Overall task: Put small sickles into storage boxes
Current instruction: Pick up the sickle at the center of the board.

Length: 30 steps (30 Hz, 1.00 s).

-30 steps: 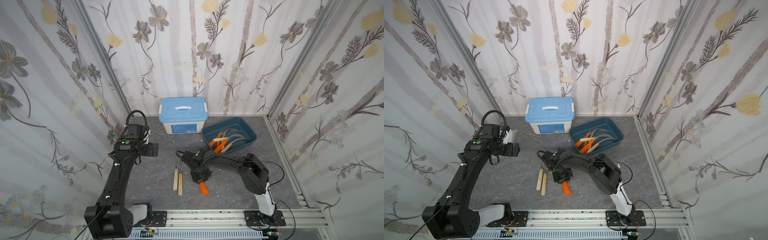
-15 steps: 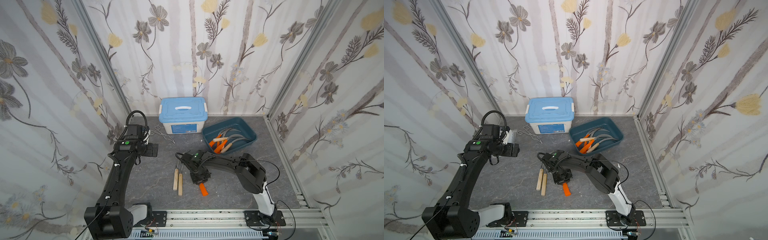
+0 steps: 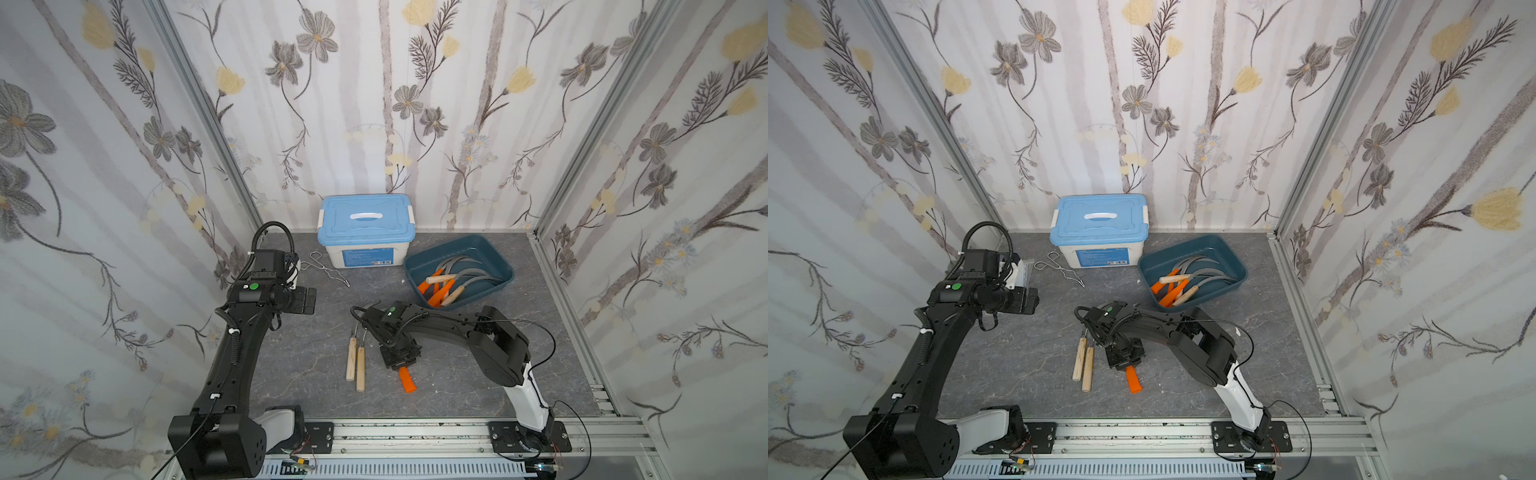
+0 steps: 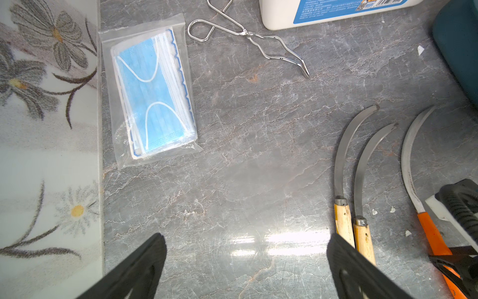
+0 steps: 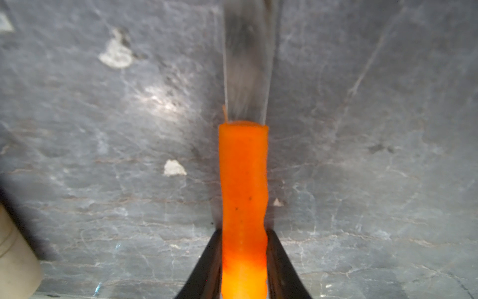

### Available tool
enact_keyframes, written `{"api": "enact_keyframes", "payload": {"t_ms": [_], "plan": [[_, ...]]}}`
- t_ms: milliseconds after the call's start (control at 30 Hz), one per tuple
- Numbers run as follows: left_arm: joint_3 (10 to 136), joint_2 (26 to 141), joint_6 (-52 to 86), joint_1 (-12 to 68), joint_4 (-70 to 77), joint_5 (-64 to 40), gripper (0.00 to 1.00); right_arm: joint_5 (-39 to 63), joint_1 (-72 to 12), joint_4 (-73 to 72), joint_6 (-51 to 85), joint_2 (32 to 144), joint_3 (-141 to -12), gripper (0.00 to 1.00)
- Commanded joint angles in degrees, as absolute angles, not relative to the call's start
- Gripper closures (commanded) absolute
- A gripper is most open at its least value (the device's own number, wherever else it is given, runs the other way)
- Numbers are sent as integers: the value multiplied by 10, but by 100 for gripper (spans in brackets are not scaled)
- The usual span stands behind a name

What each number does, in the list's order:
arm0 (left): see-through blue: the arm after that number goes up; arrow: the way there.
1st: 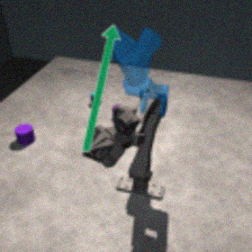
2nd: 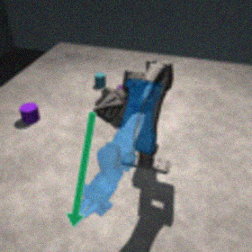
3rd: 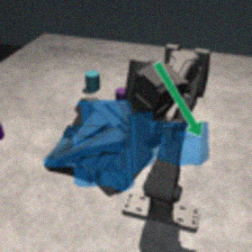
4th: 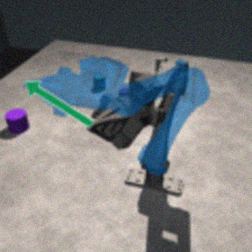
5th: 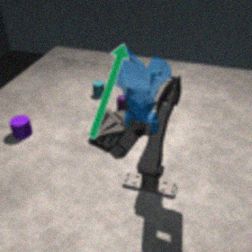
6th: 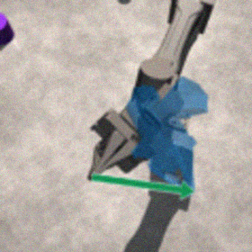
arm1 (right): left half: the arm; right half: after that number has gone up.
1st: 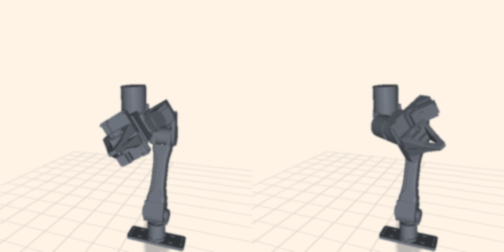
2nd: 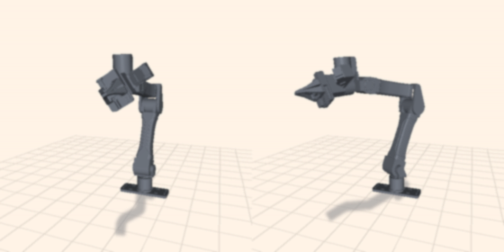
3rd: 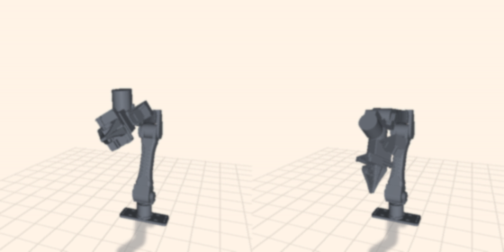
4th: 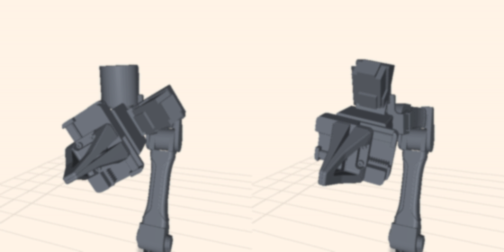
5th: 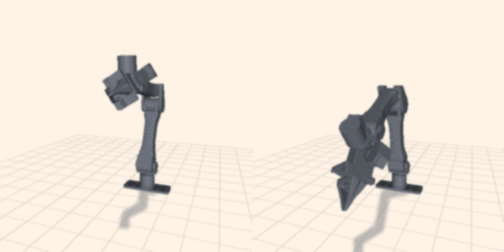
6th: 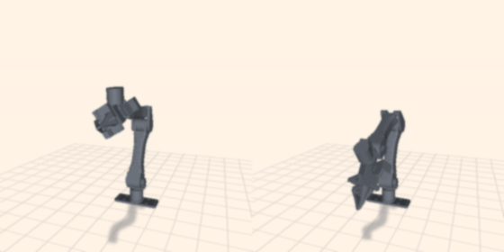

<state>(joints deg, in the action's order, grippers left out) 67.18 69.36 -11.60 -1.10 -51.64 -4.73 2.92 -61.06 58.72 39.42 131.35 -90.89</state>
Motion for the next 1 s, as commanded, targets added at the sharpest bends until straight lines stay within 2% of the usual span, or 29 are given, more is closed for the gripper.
{"api": "enact_keyframes", "payload": {"t_ms": [0, 133, 333, 500, 967], "plan": [[670, 690, -116, -11, -509, -49, 0, 20, -612, 579, 398, 1318, -908, 65], [668, 690, -115, -11, -508, -49, 0, 18, -612, 579, 399, 1321, -909, 59], [665, 690, -114, -11, -507, -50, 0, 18, -612, 580, 399, 1323, -910, 60], [664, 691, -113, -11, -507, -52, 0, 18, -611, 578, 400, 1328, -910, 66], [660, 688, -113, -11, -505, -52, 0, 23, -613, 570, 402, 1325, -899, 91]]}}
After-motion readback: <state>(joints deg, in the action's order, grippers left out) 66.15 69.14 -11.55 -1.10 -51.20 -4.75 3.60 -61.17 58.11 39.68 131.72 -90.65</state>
